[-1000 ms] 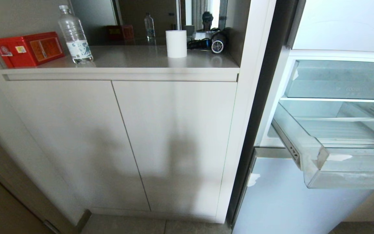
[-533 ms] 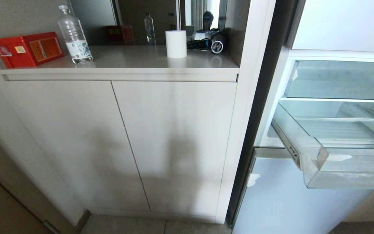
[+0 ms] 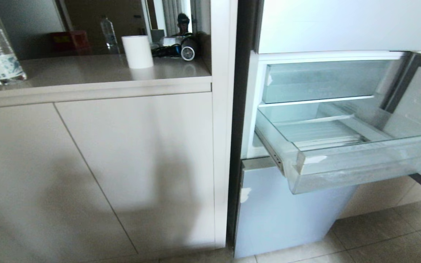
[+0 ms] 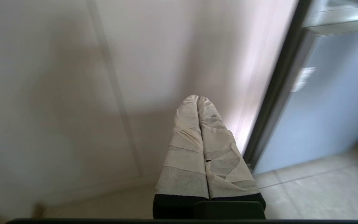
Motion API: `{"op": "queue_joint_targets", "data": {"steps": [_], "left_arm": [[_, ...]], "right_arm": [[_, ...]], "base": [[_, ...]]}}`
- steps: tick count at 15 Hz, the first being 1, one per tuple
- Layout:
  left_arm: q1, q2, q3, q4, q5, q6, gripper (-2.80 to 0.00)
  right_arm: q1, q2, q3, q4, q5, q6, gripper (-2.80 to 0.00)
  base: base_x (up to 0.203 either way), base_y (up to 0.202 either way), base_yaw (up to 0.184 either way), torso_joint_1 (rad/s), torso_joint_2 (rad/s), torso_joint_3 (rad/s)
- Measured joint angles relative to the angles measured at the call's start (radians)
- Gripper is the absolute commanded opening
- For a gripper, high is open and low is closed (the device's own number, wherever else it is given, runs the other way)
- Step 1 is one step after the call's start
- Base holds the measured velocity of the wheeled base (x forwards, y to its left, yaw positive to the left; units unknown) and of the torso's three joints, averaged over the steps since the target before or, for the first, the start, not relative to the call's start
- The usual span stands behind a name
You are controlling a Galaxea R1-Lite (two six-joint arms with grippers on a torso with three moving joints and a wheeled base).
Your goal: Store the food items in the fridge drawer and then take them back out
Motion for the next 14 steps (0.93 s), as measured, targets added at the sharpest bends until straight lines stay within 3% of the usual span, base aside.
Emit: {"op": "queue_joint_targets", "data": {"steps": [14], "left_arm": [[0.0, 0.0, 0.0, 0.0, 0.0, 0.0, -2.8]], "right_arm": [[0.001, -0.001, 0.0, 0.0, 0.0, -0.001, -2.8]], "base": [[0.002, 0.009, -0.175, 0.0, 0.0, 0.003]]}}
